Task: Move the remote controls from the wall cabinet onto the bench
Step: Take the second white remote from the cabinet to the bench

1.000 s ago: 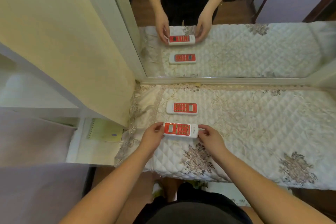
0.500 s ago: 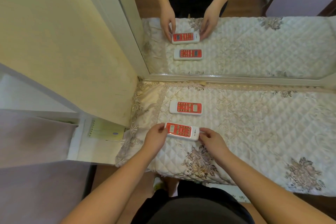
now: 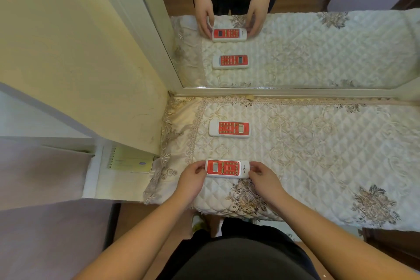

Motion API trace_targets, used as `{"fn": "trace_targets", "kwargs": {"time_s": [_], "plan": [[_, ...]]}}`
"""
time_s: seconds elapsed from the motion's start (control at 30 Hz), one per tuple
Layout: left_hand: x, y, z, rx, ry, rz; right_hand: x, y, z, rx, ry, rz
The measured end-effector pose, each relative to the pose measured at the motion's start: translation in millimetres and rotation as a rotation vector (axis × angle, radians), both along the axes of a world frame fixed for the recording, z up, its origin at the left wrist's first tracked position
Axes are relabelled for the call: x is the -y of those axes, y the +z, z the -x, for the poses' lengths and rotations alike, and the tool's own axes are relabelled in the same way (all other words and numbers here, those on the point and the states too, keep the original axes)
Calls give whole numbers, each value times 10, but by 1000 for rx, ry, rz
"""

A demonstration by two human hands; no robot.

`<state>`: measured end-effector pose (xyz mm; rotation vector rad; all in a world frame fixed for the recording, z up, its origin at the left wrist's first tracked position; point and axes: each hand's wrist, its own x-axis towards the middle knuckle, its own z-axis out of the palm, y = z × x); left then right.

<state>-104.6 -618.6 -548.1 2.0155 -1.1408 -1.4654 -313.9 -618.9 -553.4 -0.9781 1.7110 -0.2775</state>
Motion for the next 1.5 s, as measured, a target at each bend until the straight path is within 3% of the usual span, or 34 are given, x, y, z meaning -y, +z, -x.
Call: {"fn": "trace_targets", "kwargs": {"time_s": [0.37, 0.67, 0.87, 1.03, 1.13, 1.23, 1.37, 1.5], "plan": [[-14, 18, 31, 14, -38, 4, -40, 39, 48, 29, 4, -1], [-49, 133, 2, 99, 38, -115, -97, 98, 161, 109, -90, 8], [-120, 356, -118, 245, -261, -91, -127, 200, 219, 79, 13, 46], [-348, 454, -241, 609, -618, 10, -250, 368, 114, -114, 350, 92], [-512, 508, -329, 591, -672, 101, -374, 437, -45, -174, 449, 160], [-623, 553, -451, 782, -783, 198, -509, 465, -212, -281, 523, 276], [-753, 636, -649, 924, -820, 313, -747, 528, -467, -693, 704, 585], [-880, 655, -889, 919, -871, 457, -996, 636, -761, -809, 689, 564]]}}
